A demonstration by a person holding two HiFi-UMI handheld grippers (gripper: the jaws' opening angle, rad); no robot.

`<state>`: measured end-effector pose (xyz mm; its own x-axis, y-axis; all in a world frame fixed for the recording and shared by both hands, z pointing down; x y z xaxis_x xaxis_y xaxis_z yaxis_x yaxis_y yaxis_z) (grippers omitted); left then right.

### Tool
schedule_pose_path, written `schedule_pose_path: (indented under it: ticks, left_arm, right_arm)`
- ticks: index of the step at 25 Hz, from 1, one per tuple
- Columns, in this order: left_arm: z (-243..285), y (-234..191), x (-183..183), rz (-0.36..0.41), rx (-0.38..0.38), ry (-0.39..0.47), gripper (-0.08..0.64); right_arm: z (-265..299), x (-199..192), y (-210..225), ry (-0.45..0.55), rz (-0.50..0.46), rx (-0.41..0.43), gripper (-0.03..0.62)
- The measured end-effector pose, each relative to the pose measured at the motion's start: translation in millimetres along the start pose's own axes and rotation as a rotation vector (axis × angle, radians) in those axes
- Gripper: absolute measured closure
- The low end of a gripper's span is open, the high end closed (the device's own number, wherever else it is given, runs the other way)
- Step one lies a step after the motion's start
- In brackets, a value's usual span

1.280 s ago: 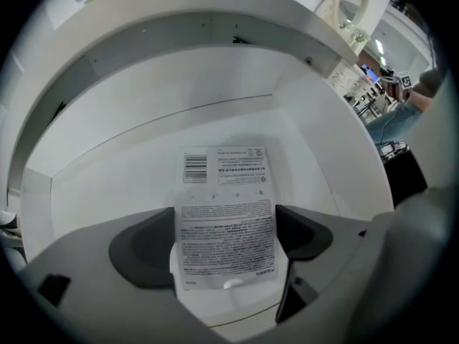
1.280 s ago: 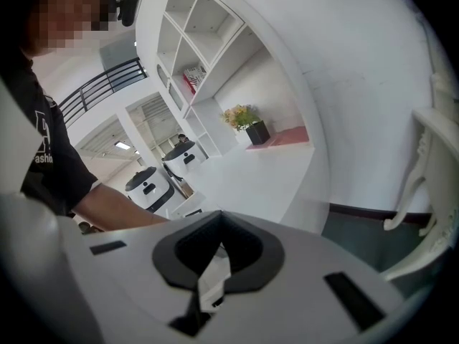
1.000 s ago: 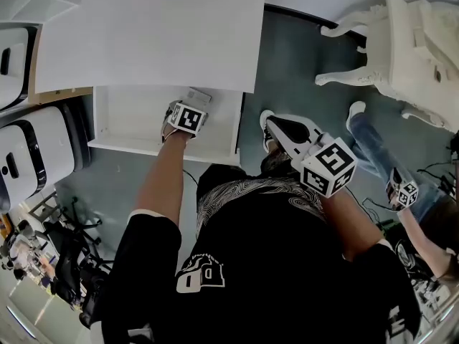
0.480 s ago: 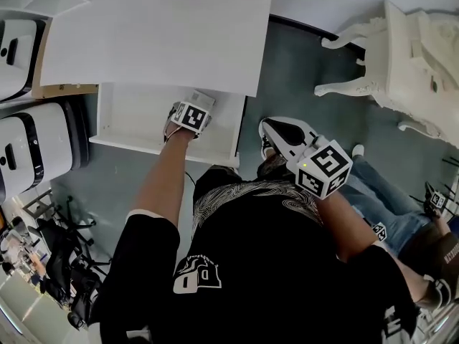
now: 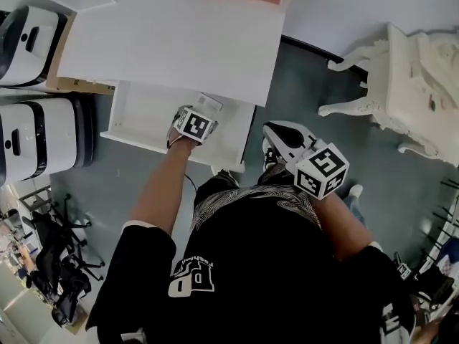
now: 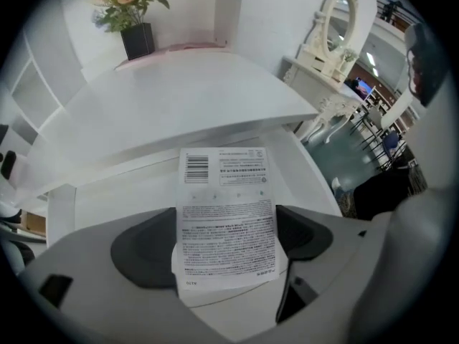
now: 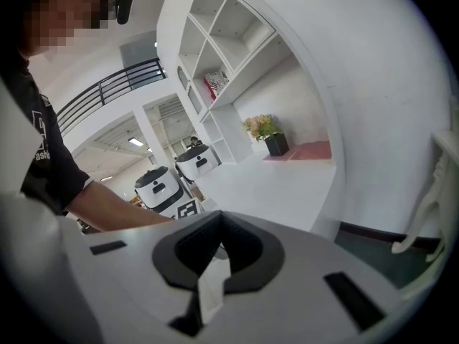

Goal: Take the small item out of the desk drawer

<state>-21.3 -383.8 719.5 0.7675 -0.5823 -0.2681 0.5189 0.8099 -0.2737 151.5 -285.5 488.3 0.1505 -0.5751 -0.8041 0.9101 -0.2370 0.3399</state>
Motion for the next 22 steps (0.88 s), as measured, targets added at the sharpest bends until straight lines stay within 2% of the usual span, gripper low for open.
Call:
schedule_pose_path:
  ticks: [4, 8, 17, 22]
  left_arm:
    - [-26.7, 7.3, -1.7, -0.016, -0.013, 0.059, 0.135]
    - [-65.3, 10.6, 1.9, -0.033, 0.01, 0.164, 0.135]
    - [-138.4, 42.3, 3.5, -0.1, -0.043, 0.428, 0.135]
    - [-188.1, 62.9, 6.6, -0.108, -0.077, 0.623, 0.135]
  right_arm:
    - [-0.9, 6.7, -9.0, 0.014, -0.011, 0.008, 0.583]
    - [-3.2, 14.8, -20.3, 0.03, -0.033, 0.017, 0.584]
    - [-4.0, 31.9, -59.9, 0.056, -0.123, 0.072, 0.584]
    - [-3.4, 40.4, -84.5, 0.088, -0.16, 0.09, 0.584]
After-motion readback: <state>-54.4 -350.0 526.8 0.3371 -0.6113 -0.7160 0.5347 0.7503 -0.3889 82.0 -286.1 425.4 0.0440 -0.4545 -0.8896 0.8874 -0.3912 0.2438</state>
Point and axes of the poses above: the fingertips, and each gripper's own axes: z forward along the fingers, y to its right, x out of its top, the point moved 2 cm from there along -z, backward along the fingers, and after that the axes turned 13 degrees about -x, right-handed, at the moved point
